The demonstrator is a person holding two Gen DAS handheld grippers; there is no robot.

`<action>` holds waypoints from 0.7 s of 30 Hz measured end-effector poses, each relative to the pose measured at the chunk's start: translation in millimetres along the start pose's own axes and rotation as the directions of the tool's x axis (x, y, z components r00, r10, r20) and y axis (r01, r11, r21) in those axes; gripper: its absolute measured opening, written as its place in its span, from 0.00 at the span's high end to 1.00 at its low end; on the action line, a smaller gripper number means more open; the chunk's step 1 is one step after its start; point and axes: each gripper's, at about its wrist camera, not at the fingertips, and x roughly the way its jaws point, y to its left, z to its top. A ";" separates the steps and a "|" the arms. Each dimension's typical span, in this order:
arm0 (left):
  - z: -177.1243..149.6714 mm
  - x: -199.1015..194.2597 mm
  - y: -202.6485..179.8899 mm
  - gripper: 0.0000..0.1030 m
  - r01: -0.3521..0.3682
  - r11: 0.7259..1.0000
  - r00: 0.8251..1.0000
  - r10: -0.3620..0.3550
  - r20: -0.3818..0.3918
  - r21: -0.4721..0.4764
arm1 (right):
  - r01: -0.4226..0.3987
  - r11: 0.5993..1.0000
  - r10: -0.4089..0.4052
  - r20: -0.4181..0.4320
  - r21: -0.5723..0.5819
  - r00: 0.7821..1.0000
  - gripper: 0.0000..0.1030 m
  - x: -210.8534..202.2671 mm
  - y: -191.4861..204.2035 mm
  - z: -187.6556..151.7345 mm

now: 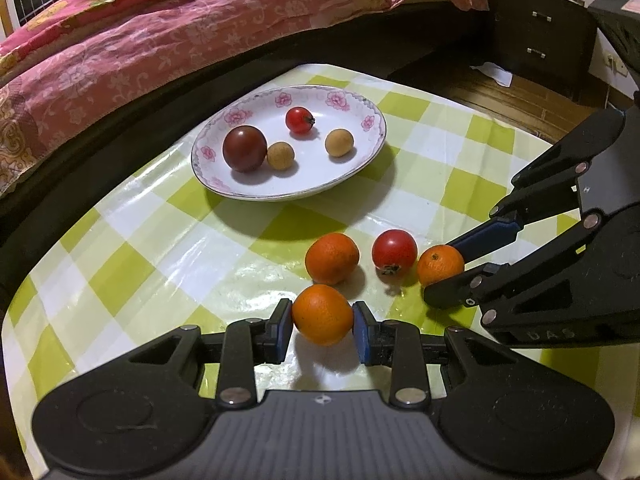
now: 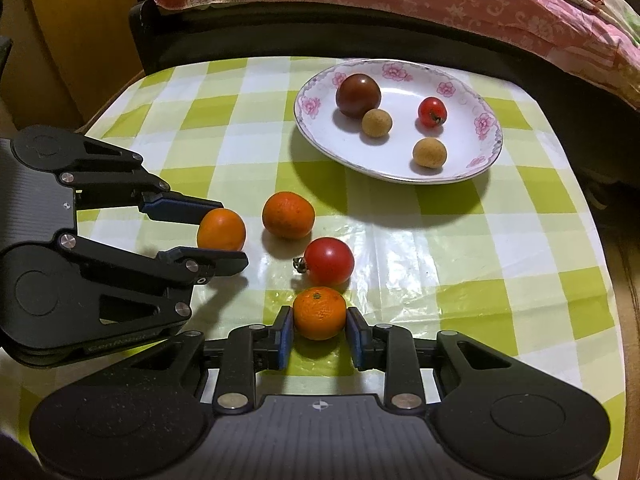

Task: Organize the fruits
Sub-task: 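Carry both held tangerines up and over the white plate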

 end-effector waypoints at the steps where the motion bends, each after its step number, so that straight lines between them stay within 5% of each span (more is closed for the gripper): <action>1: 0.1 0.2 -0.1 0.62 -0.001 1.000 1.000 0.001 -0.001 0.000 | 0.001 1.000 -0.001 0.002 0.001 1.000 0.76 -0.6 -0.6 0.4; 21: 10.8 -1.9 -0.8 0.62 -0.007 1.000 1.000 0.007 0.025 -0.005 | 0.002 1.000 -0.002 0.037 0.019 0.999 0.76 -9.9 -4.9 7.6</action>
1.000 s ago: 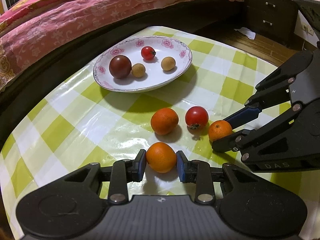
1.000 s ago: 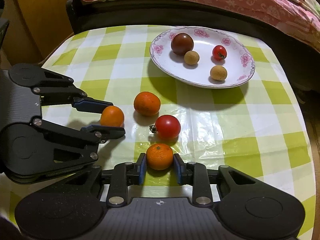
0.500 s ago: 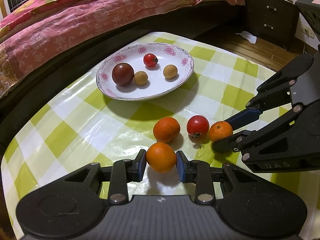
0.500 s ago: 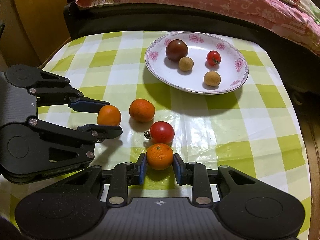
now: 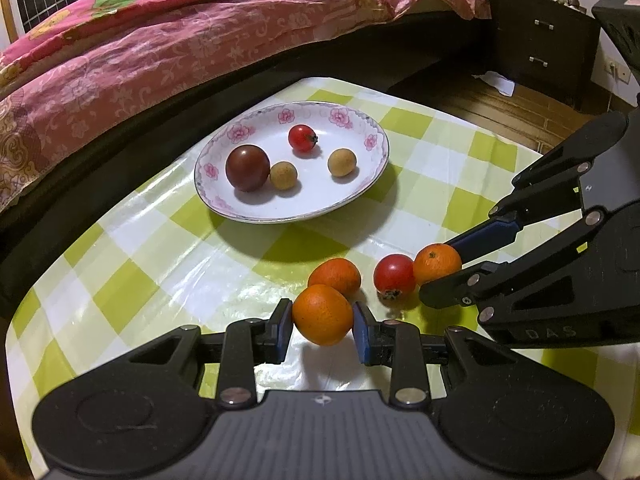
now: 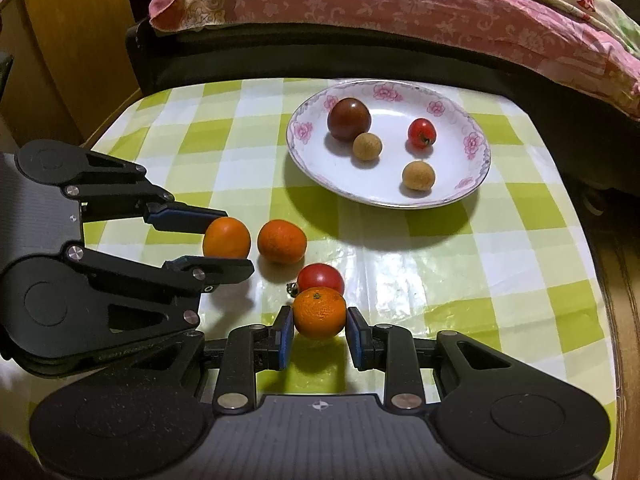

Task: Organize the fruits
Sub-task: 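Carry both held tangerines up and over the white plate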

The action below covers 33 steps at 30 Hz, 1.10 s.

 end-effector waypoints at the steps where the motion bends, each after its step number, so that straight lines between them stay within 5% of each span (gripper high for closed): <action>1: 0.5 0.1 0.0 0.62 0.000 1.000 1.000 0.000 0.001 0.000 | 0.001 1.000 -0.001 0.001 0.002 1.000 0.77 -0.1 -0.8 0.3; 33: 16.3 -0.9 3.0 0.62 -0.026 1.000 0.999 0.027 0.033 -0.011 | 0.019 1.000 -0.020 0.043 0.023 0.999 0.76 -6.1 -7.2 8.4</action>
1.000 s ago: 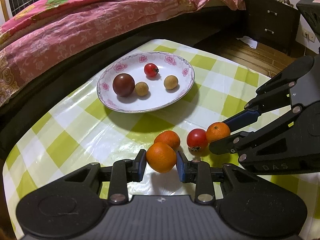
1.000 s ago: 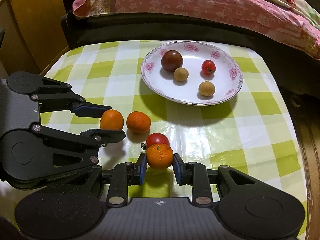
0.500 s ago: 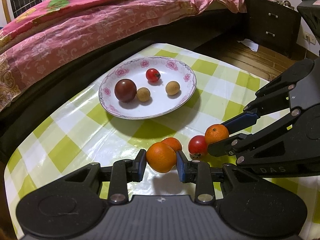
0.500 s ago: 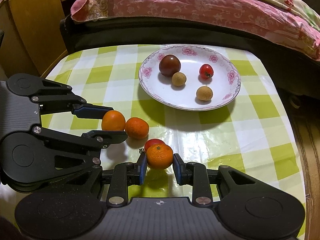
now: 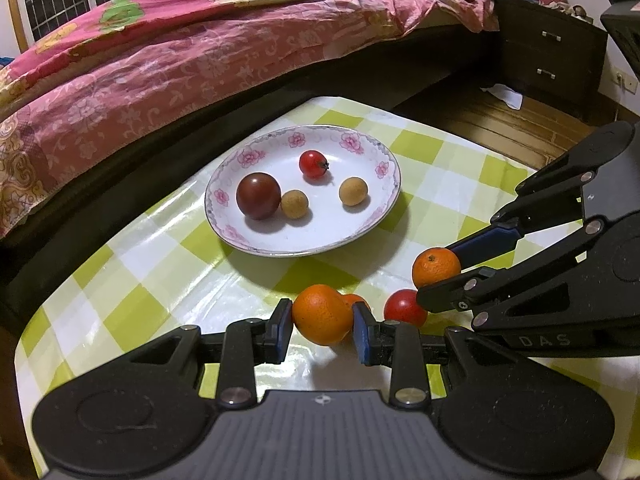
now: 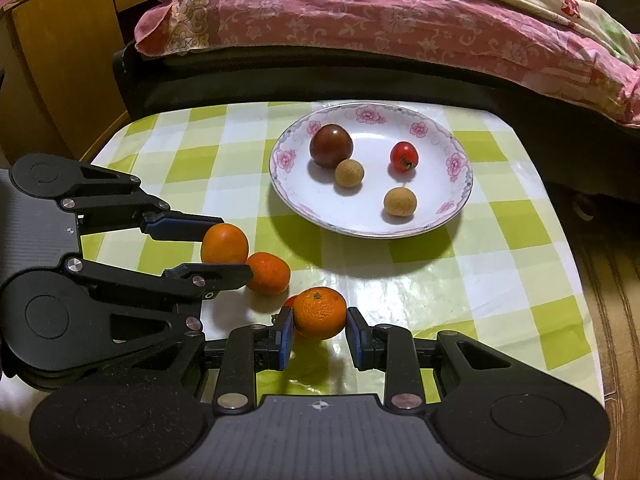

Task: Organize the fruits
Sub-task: 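Carry both held tangerines up and over the white plate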

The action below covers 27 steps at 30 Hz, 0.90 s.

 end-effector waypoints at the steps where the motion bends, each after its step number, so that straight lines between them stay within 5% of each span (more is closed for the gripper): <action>1: 0.9 0.4 0.0 0.62 -0.002 1.000 1.000 0.002 0.000 -0.001 | 0.001 1.000 -0.001 0.002 0.001 1.000 0.76 0.0 -0.4 0.6; 27: 39.5 30.8 9.8 0.62 -0.029 0.999 0.999 0.030 0.021 -0.033 | 0.041 0.996 -0.046 0.056 0.078 0.997 0.76 8.5 -30.4 29.7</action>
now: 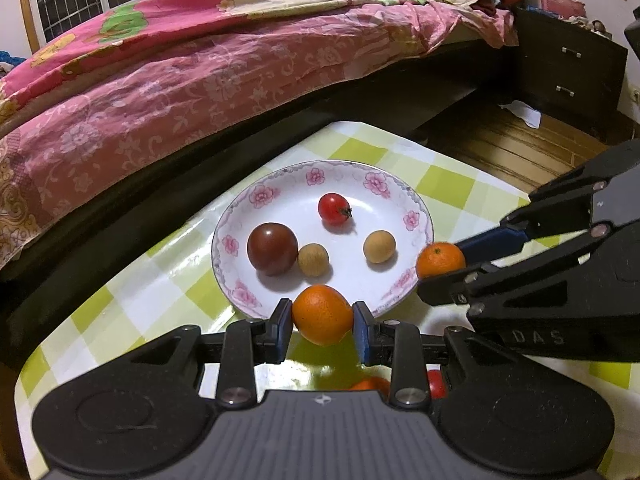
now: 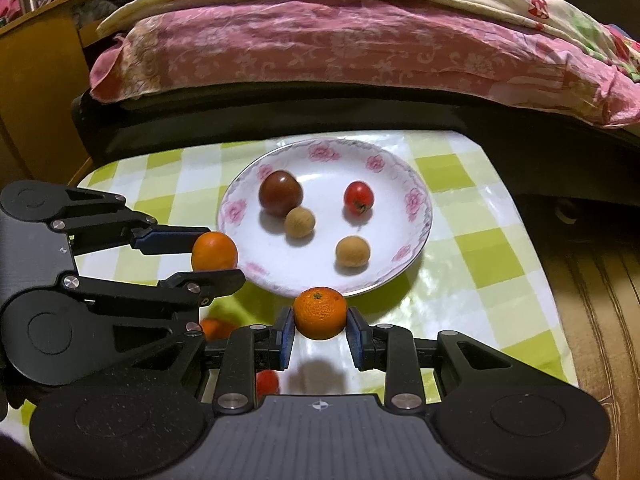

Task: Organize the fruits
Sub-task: 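Carry both held tangerines up and over the white plate, then lower both tangerines onto the plate and open both grippers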

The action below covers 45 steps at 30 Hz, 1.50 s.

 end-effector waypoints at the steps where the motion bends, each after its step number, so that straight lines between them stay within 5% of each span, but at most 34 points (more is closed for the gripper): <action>1: 0.9 2.5 0.6 0.62 -0.001 1.000 1.000 0.001 -0.004 -0.001 | 0.001 1.000 -0.001 0.006 0.004 1.000 0.76 1.2 -1.6 1.4; 45: 7.2 36.9 15.0 0.62 -0.035 0.997 0.999 0.033 -0.027 -0.063 | 0.035 0.999 -0.034 0.059 -0.012 0.998 0.75 41.3 -11.1 18.8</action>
